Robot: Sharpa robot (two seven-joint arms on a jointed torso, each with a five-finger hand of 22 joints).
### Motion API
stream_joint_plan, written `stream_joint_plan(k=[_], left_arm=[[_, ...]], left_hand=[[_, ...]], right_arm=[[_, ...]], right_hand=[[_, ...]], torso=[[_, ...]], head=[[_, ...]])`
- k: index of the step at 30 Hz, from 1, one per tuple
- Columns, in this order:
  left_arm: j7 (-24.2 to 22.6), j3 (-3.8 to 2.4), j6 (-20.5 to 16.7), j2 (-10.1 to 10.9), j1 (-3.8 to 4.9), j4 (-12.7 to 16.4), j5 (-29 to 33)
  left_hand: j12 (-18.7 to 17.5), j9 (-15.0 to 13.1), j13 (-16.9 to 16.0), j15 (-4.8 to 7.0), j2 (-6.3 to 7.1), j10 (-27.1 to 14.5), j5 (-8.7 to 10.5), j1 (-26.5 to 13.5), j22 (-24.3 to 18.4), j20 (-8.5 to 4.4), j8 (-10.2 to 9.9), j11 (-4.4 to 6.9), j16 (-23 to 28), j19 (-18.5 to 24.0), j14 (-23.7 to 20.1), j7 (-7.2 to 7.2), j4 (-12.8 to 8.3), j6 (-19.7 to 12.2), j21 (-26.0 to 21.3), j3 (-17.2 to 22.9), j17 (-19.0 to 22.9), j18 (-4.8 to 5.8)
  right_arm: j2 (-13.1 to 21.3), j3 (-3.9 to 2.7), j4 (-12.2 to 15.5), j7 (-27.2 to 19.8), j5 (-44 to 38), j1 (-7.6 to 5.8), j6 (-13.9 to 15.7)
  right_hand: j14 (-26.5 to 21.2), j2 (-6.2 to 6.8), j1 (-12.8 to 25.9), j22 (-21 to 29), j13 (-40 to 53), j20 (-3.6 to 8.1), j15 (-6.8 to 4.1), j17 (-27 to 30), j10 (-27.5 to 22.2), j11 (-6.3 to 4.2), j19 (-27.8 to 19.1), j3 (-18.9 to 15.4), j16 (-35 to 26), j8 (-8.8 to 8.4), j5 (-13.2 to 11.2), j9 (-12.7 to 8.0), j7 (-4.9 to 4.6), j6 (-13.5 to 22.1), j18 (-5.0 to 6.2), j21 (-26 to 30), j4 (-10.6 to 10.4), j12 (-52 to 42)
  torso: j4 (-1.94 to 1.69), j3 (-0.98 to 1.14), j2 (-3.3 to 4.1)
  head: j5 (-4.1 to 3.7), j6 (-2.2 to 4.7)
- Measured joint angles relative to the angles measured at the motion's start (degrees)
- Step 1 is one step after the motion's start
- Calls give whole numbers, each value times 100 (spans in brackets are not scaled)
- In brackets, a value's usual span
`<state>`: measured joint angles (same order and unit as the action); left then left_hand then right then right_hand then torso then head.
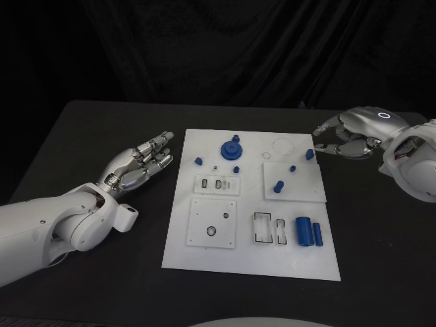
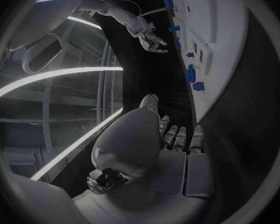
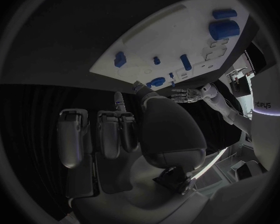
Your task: Assemble the parts on the task board
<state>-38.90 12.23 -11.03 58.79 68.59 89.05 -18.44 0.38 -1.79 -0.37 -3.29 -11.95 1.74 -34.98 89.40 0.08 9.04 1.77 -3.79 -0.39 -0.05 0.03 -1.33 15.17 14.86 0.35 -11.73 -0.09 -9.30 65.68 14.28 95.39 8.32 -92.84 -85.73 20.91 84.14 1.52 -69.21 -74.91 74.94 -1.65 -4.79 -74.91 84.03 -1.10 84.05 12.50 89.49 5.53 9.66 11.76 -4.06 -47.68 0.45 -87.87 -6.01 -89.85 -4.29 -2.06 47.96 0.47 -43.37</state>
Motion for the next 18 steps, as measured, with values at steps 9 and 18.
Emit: stream_joint_plan(k=[9,18], left_arm=[[0,0,16,-7,0,-27,0],[0,0,38,-8,0,-40,0]], left_hand=[[0,0,0,0,0,0,0,0,0,0,0,0,0,0,0,0,0,0,0,0,1,0],[0,0,0,0,0,20,0,0,1,0,0,-20,0,0,0,0,-16,0,0,16,5,0]], right_arm=[[26,2,-157,33,65,149,-9],[-62,2,-276,50,87,238,-78]], right_hand=[[0,75,-75,0,-1,0,0,0,0,0,0,-71,0,-33,-133,0,0,0,0,0,-71,0],[0,129,-129,0,-1,0,0,0,0,0,0,-88,-29,-56,-199,-1,22,22,1,0,-87,0]], torso=[[-24,-9,15],[-37,-8,23]], head=[[-7,-32],[-33,-40]])
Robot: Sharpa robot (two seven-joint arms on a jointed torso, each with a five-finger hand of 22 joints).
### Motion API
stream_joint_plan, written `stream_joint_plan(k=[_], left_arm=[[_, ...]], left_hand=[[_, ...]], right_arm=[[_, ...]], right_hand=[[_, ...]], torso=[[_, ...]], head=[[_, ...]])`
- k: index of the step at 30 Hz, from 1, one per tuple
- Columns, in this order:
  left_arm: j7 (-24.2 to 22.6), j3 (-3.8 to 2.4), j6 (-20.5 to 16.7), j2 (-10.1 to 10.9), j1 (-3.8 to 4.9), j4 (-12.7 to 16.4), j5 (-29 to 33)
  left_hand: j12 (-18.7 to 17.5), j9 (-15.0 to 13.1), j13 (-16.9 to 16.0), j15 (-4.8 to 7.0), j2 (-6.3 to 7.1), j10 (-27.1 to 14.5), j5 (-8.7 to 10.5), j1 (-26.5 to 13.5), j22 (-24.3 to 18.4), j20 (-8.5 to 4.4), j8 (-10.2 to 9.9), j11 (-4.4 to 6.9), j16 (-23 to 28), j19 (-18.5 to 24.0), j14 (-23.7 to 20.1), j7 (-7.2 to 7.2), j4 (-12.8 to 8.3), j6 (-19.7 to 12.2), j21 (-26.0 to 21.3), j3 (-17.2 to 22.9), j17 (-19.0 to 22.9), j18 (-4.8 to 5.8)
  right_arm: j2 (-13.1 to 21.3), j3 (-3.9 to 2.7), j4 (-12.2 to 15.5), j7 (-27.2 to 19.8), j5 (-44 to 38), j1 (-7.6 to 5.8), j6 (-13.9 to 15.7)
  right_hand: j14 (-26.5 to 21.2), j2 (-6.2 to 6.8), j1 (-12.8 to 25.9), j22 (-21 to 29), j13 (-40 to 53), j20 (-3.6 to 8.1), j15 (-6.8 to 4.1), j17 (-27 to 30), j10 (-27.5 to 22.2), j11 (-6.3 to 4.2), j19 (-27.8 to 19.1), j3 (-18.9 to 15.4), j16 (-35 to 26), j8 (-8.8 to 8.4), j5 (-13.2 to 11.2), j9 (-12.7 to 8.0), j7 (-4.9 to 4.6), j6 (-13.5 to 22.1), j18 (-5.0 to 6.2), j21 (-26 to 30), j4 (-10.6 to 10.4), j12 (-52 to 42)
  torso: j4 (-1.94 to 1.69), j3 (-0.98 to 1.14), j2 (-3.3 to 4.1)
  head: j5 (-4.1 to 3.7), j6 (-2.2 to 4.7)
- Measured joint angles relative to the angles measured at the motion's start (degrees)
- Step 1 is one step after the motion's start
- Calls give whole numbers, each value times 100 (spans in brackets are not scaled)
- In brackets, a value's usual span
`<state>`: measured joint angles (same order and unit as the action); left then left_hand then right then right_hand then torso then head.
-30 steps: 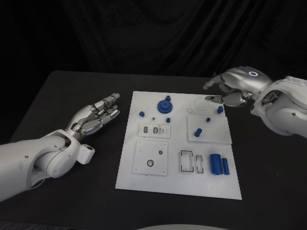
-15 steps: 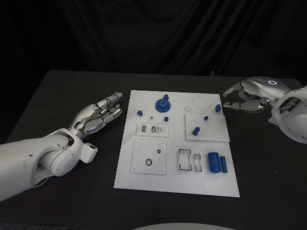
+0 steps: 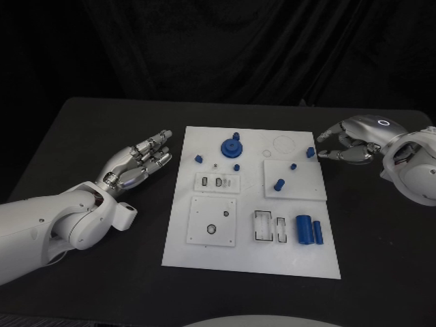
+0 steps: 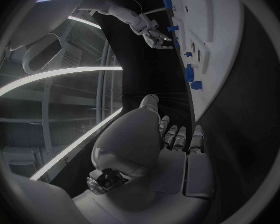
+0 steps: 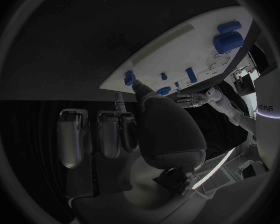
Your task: Assemble the parts on the task board
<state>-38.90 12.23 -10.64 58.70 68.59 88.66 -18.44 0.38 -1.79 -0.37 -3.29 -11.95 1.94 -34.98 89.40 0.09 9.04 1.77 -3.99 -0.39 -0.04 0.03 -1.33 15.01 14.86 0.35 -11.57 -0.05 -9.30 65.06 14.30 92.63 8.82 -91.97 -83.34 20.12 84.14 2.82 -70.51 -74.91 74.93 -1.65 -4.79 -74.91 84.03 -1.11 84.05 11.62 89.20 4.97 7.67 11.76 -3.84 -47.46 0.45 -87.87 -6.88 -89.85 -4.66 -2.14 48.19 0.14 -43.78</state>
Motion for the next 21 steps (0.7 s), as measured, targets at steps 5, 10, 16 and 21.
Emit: stream_joint_plan(k=[5,10,16,21], left_arm=[[0,0,9,6,0,-12,0],[0,0,18,14,0,-17,0],[0,0,31,17,0,-18,0],[0,0,37,22,0,-20,0]], left_hand=[[0,0,0,0,0,1,0,0,0,0,0,-1,0,0,0,0,0,0,0,0,0,0],[0,0,0,0,23,1,0,23,0,0,0,-1,0,0,0,0,0,0,0,0,-1,0],[0,0,0,0,23,1,0,23,1,0,0,-1,0,0,0,0,0,0,0,0,-1,0],[0,0,0,0,23,1,-22,23,1,0,0,-1,0,0,0,0,0,0,0,0,-2,0]], right_arm=[[-78,0,-48,30,4,31,-15],[-154,0,-120,56,6,53,-15],[-235,0,-207,75,8,94,-15],[-277,0,-249,79,9,121,-11]], right_hand=[[0,112,-112,0,0,0,0,0,0,0,0,-17,0,-23,-106,-6,20,20,0,0,17,0],[0,133,-134,0,-1,0,0,0,0,0,0,-17,0,-23,-133,-6,20,20,0,0,17,0],[0,133,-134,0,-1,0,0,0,0,0,0,-33,0,-48,-162,-5,25,25,0,0,1,0],[0,133,-134,0,-1,0,0,0,0,0,0,-48,0,-48,-162,-5,41,41,0,23,-14,0]], torso=[[-1,4,0],[2,4,-7],[5,4,-9],[5,4,-11]], head=[[-3,-14],[2,-25],[3,-25],[3,-24]])
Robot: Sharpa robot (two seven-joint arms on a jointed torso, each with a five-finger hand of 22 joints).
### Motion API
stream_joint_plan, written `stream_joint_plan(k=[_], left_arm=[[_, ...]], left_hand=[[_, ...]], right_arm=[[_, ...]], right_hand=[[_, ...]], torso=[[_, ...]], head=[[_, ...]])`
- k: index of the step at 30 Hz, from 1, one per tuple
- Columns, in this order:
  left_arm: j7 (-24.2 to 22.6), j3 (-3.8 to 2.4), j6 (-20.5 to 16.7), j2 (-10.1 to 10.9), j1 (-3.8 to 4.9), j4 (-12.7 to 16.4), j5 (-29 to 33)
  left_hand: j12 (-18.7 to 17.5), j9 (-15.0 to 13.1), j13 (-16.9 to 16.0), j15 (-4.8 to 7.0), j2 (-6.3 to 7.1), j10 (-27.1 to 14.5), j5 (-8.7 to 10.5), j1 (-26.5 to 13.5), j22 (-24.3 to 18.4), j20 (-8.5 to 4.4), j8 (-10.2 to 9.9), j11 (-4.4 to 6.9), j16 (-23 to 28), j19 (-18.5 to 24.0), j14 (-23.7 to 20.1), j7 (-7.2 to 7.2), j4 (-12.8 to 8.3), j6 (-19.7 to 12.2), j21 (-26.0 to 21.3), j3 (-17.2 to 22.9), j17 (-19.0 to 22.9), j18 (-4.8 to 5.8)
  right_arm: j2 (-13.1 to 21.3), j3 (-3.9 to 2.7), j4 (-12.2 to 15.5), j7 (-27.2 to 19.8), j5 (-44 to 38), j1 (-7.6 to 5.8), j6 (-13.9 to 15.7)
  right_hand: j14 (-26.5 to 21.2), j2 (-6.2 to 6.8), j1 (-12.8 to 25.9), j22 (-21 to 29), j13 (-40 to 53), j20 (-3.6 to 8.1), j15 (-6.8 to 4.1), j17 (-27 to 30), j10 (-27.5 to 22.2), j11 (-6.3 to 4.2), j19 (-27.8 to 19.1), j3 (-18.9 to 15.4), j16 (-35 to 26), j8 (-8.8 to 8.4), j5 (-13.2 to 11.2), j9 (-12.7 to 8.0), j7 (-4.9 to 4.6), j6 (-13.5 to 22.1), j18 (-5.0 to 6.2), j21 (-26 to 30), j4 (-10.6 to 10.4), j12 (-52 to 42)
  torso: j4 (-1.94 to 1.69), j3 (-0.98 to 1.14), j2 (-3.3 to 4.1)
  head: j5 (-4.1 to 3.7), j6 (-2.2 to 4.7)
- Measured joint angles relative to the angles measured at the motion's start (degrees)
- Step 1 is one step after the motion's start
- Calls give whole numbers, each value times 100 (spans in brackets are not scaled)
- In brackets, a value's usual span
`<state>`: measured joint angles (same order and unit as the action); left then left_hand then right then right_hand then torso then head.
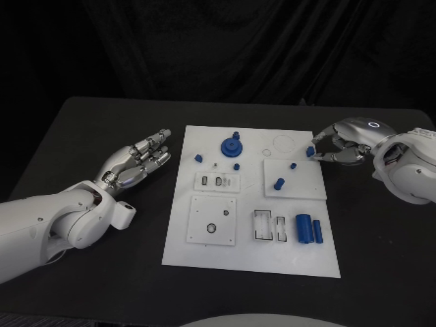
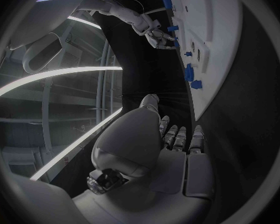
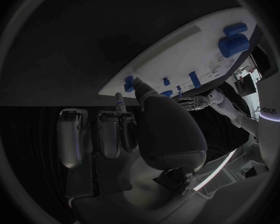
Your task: Assemble the parts on the task board
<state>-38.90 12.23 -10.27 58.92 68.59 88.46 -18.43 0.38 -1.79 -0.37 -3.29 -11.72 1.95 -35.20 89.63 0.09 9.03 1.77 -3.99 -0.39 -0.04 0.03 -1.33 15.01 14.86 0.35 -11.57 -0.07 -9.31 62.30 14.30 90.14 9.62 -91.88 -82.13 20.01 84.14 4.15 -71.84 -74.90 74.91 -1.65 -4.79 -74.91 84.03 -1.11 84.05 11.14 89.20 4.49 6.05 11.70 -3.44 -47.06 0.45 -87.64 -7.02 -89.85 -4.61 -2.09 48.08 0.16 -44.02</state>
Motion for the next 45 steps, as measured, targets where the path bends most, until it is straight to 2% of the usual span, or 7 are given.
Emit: stream_joint_plan(k=[12,31,35,38,40,45], left_arm=[[0,0,9,4,0,-11,0],[0,0,16,11,0,-26,0],[0,0,18,11,0,-28,0],[0,0,20,11,0,-30,0],[0,0,22,11,0,-31,0],[0,0,24,13,0,-33,0]], left_hand=[[0,0,0,0,0,0,0,0,0,0,0,0,0,0,0,0,-16,0,0,16,-2,0],[0,0,-5,0,-23,0,0,23,1,0,0,0,0,0,0,0,-16,0,0,16,-1,0],[0,0,-5,0,-23,0,0,23,1,0,0,0,0,0,0,0,-16,0,0,16,1,0],[0,0,-5,0,-23,0,0,23,1,0,0,0,0,0,0,0,-16,0,0,16,2,0],[0,0,-5,1,-23,0,0,23,1,0,0,0,0,0,0,0,-16,0,0,16,2,0],[0,0,-5,1,-23,0,0,23,1,0,0,0,0,0,0,0,-16,0,0,16,2,0]], right_arm=[[-105,-1,-118,-3,3,31,11],[-255,-1,-217,-46,4,75,35],[-282,-1,-232,-58,4,86,35],[-295,-1,-247,-69,4,89,40],[-300,-1,-259,-76,4,91,46],[-310,-1,-272,-89,4,97,63]], right_hand=[[0,-54,-54,-4,-1,0,0,0,0,0,0,-30,0,0,151,3,-17,-17,0,0,-97,0],[0,-77,-77,-3,-1,0,0,0,0,0,0,-30,-26,0,237,30,-41,-104,0,0,-96,0],[0,-85,-159,-3,-1,0,0,0,0,0,0,-30,-26,60,395,80,-37,-248,0,0,-96,0],[0,-115,-313,-3,3,0,0,0,0,0,0,-4,-26,158,734,158,-28,-452,0,0,-69,0],[0,-125,-322,-3,4,0,0,0,0,0,0,26,-26,184,861,198,-26,-540,0,16,-40,0],[0,-136,-380,-2,3,0,0,0,0,0,0,44,-26,242,989,282,-18,-646,0,22,-21,0]], torso=[[-6,-2,1],[-2,-2,0],[-2,-4,0],[-2,-4,0],[-2,-4,0],[-1,-4,-1]], head=[[-7,-10],[-3,-40],[0,-43],[2,-46],[6,-49],[9,-53]])
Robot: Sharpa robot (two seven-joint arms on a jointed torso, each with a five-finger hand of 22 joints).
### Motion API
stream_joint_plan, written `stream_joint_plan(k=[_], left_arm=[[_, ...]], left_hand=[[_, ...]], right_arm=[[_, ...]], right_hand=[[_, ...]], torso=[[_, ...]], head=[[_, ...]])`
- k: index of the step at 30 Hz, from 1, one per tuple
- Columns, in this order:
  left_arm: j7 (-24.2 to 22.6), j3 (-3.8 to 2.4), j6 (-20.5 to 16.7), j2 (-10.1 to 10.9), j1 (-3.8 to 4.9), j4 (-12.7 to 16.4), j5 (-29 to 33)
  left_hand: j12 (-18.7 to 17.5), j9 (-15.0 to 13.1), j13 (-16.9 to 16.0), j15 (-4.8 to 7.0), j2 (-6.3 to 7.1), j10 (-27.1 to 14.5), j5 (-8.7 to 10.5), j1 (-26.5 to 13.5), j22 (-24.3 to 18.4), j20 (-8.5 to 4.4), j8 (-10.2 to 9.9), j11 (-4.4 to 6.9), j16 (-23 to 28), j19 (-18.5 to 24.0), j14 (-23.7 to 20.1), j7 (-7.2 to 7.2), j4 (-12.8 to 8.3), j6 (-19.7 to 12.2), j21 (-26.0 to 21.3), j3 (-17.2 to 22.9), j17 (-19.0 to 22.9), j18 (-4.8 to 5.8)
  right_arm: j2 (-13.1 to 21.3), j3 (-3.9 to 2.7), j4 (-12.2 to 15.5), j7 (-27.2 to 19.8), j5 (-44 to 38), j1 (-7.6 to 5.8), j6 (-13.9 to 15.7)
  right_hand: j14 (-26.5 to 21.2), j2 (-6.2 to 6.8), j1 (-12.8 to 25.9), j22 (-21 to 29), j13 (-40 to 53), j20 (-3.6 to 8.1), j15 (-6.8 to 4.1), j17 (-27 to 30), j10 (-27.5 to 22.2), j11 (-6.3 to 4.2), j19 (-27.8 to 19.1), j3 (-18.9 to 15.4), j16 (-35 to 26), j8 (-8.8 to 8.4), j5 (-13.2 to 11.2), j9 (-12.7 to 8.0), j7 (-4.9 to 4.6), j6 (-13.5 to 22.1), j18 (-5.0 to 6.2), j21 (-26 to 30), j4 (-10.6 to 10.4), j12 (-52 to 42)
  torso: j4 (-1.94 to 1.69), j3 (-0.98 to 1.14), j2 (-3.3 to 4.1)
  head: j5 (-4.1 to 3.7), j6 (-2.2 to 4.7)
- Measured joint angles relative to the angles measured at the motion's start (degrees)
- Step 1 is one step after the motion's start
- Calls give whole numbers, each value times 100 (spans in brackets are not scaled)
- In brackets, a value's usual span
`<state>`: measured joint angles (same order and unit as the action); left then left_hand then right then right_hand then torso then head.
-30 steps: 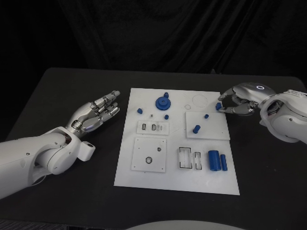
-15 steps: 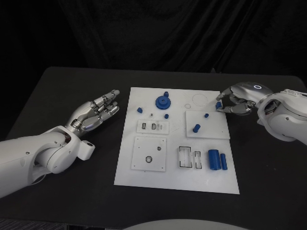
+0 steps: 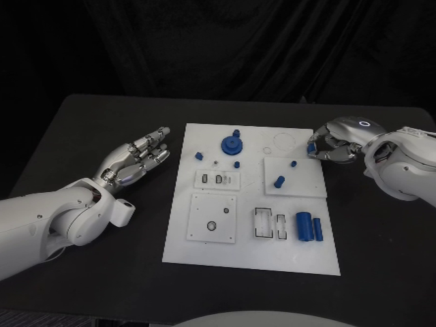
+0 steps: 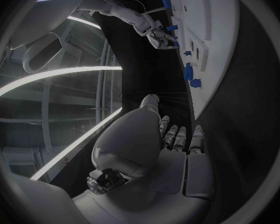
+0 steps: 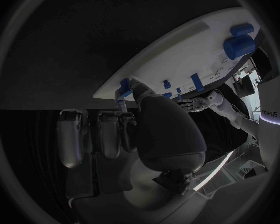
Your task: Assemble the parts on the task board
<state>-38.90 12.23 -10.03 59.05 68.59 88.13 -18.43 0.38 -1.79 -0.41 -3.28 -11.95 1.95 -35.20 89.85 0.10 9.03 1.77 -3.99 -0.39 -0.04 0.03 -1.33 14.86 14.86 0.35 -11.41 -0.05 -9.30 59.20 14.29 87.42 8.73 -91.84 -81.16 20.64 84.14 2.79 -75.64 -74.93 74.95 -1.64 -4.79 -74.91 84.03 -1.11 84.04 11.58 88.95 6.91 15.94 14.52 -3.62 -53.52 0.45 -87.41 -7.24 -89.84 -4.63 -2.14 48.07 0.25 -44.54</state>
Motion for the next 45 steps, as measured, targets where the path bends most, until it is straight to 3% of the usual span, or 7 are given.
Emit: stream_joint_plan(k=[8,14,18,22,31,35,45], left_arm=[[0,0,7,0,0,-5,0],[0,0,14,7,0,-5,0],[0,0,15,17,0,-3,0],[0,0,15,20,0,1,0],[0,0,15,21,0,11,0],[0,0,14,31,0,16,0],[0,0,14,46,0,38,0]], left_hand=[[0,0,0,0,0,0,0,0,0,0,0,0,0,0,0,0,0,0,0,0,-1,0],[0,0,1,0,0,0,0,0,0,0,0,0,0,0,0,0,0,0,0,0,-2,0],[0,0,0,0,0,0,0,0,0,0,0,0,0,0,0,0,0,0,0,0,-2,0],[0,0,1,0,0,0,0,0,0,0,0,0,0,0,0,0,0,0,0,0,-3,0],[0,0,1,0,0,11,0,0,0,0,0,-11,0,0,0,0,-10,0,0,9,-4,0],[0,0,1,0,0,22,0,0,0,0,0,-22,0,0,0,0,-32,0,0,32,-4,0],[0,0,1,0,0,22,0,0,0,0,0,-22,0,0,0,0,-32,0,0,32,-3,0]], right_arm=[[-14,0,-15,-25,0,21,85],[21,0,89,-68,1,25,391],[58,-4,365,-110,3,0,699],[26,-3,732,-146,3,-181,935],[-251,-14,1342,-156,0,-398,1024],[-471,-13,1412,-158,-35,-370,970],[-1144,-8,1289,-66,-264,-31,522]], right_hand=[[0,-58,-59,0,-1,0,0,0,1,-44,0,57,0,113,2,119,39,-217,0,0,58,0],[0,-75,-106,1,-1,0,0,0,1,-44,0,71,0,181,26,208,6,-351,-1,0,81,0],[0,-83,-115,1,-2,0,0,0,1,-44,0,67,0,212,-6,215,-32,-389,0,0,85,0],[0,-45,-170,1,-2,0,0,0,1,-44,0,66,0,247,-7,214,-76,-433,0,0,85,0],[0,-46,-182,1,-2,0,0,0,1,-43,0,50,0,301,-44,214,-169,-527,0,24,100,0],[0,-52,-190,1,-2,0,0,0,1,-43,0,50,0,303,-51,214,-188,-546,0,24,100,0],[0,-48,-194,2,-3,0,0,0,1,-42,0,49,-43,313,-96,214,-190,-548,0,90,100,0]], torso=[[1,1,0],[1,0,-1],[1,1,0],[1,0,-1],[3,1,0],[2,1,1],[1,-4,2]], head=[[7,-11],[37,0],[53,17],[62,22],[57,15],[38,2],[-10,34]])
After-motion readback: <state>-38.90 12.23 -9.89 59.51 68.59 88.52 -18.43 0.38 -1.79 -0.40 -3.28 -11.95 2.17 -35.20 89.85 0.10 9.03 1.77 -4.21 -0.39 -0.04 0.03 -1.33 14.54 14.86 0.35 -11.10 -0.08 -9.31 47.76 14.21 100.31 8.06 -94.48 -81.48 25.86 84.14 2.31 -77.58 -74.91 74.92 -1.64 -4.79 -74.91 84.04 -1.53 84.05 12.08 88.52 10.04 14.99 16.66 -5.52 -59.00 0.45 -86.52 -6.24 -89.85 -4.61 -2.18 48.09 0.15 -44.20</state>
